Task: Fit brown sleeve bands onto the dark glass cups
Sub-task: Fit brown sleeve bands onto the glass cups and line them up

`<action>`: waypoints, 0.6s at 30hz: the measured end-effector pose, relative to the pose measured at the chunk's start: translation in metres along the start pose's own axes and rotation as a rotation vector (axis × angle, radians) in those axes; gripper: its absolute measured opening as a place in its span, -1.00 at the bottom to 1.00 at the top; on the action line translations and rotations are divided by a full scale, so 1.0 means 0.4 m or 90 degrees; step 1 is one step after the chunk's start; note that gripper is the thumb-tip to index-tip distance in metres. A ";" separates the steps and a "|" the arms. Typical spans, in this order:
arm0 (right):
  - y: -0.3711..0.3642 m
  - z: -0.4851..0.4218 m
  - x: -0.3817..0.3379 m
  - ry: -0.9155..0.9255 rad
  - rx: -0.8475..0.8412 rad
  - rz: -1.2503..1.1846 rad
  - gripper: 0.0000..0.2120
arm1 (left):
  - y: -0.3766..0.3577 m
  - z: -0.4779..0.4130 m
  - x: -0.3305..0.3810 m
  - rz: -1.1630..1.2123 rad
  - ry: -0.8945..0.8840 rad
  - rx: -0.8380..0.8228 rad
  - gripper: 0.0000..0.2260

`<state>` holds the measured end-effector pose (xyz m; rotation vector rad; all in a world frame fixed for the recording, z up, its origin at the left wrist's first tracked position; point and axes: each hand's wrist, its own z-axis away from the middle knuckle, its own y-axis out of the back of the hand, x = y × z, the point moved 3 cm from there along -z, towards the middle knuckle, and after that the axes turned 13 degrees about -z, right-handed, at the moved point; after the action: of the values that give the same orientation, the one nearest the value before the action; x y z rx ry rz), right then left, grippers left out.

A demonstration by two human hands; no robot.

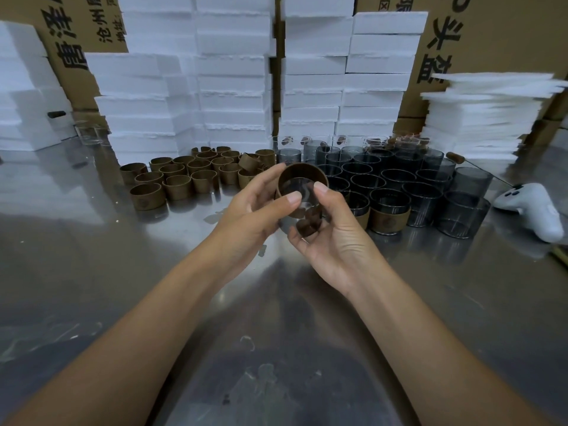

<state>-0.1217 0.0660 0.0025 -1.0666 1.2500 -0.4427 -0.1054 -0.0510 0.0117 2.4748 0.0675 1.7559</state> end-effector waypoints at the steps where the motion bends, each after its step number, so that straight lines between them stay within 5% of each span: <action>1: 0.000 -0.001 0.000 0.002 -0.001 0.001 -0.91 | -0.002 0.000 -0.004 0.006 0.021 -0.011 -0.52; 11: -0.008 0.004 -0.004 0.021 0.012 -0.003 -0.92 | -0.001 -0.001 -0.007 0.030 0.002 -0.044 -0.74; 18: 0.002 0.005 -0.004 0.034 0.039 0.061 -0.73 | -0.006 0.002 -0.010 0.040 0.020 -0.016 -0.80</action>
<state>-0.1206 0.0685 0.0029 -0.9437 1.3211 -0.4356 -0.1060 -0.0492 0.0073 2.4575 -0.0304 1.8080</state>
